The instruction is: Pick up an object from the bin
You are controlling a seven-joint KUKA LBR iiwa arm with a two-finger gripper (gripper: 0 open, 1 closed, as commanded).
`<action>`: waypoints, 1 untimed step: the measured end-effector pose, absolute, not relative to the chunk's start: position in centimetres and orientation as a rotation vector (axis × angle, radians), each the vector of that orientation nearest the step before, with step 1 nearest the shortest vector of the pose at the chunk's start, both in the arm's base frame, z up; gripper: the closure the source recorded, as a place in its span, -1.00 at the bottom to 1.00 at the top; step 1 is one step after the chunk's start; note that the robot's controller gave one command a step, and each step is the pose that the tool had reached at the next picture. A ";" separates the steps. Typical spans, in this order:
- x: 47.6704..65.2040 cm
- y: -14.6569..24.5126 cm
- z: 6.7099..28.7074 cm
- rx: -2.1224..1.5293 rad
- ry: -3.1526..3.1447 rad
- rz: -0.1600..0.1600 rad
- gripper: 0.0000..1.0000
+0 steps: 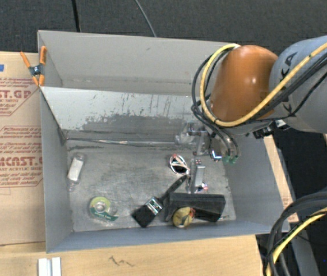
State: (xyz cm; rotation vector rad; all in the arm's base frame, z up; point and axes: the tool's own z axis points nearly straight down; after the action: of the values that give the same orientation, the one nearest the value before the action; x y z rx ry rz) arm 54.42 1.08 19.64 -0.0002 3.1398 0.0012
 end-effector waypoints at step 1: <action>54.4 1.1 19.6 0.000 3.140 0.001 -1.00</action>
Offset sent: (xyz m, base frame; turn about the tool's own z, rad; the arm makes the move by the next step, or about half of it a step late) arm -0.0558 -0.0657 -0.0862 -0.1653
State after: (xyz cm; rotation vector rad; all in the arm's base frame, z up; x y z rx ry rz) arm 54.42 1.08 19.64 -0.0003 3.1398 0.0013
